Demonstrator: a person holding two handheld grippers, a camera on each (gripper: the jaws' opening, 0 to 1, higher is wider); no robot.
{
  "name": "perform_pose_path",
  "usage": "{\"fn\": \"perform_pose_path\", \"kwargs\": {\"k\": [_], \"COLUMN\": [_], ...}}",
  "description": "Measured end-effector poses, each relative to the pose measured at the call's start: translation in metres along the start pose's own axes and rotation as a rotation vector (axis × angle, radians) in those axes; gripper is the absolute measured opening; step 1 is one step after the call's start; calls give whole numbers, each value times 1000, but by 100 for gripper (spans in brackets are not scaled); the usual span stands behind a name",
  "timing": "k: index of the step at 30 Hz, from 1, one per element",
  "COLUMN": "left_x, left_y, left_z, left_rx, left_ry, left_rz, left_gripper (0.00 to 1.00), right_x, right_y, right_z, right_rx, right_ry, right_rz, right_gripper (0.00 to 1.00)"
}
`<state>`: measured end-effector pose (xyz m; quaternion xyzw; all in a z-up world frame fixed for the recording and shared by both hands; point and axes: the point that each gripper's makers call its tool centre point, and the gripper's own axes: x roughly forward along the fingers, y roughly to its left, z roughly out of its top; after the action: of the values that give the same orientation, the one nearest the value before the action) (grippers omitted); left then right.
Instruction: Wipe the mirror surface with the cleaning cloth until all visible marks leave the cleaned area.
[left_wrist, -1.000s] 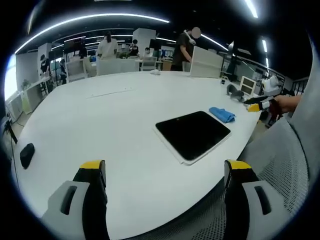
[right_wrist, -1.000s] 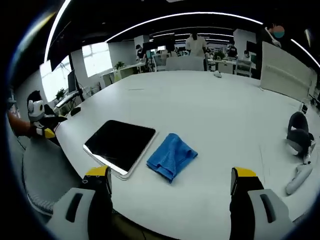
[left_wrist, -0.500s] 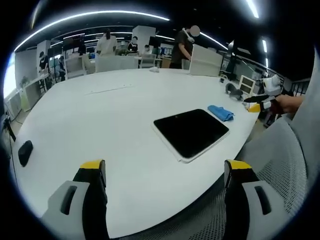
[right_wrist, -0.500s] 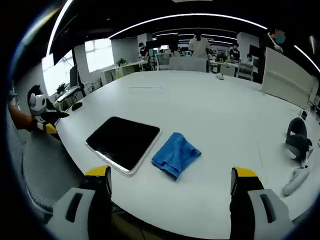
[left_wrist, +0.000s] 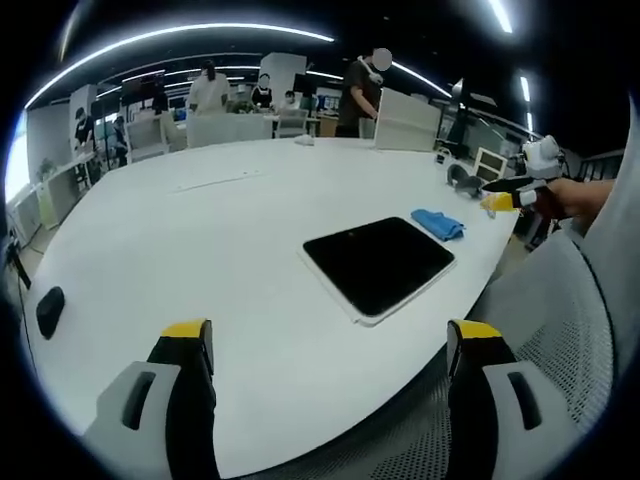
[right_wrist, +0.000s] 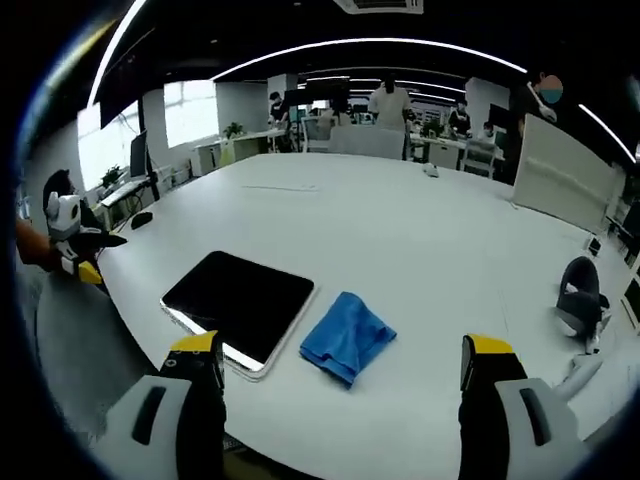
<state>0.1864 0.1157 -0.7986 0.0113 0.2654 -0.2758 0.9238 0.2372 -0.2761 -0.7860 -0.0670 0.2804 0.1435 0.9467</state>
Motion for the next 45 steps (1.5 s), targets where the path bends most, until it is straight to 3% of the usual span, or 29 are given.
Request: {"fn": "perform_pose_path", "kwargs": {"k": [10, 15, 22, 30, 37, 42, 45], "left_x": [1, 1, 0, 0, -2, -1, -1], "left_y": [-1, 1, 1, -2, -6, -4, -3], "left_z": [-4, -3, 0, 1, 6, 5, 3], "left_rx": [9, 5, -1, -7, 1, -4, -4], "left_ry": [15, 5, -8, -7, -13, -16, -9], "left_rz": [-9, -2, 2, -5, 2, -1, -4], "left_gripper": [98, 98, 98, 98, 99, 99, 99], "right_x": [22, 26, 28, 51, 72, 81, 87], "right_y": [-1, 7, 4, 1, 4, 6, 7], "right_z": [9, 12, 12, -3, -18, -33, -39], "right_rx": [44, 16, 11, 31, 55, 50, 49], "right_ry": [-13, -6, 1, 43, 78, 128, 143], "right_rz": [-53, -18, -22, -33, -25, -25, -13], "right_gripper": [93, 94, 91, 78, 52, 40, 42]}}
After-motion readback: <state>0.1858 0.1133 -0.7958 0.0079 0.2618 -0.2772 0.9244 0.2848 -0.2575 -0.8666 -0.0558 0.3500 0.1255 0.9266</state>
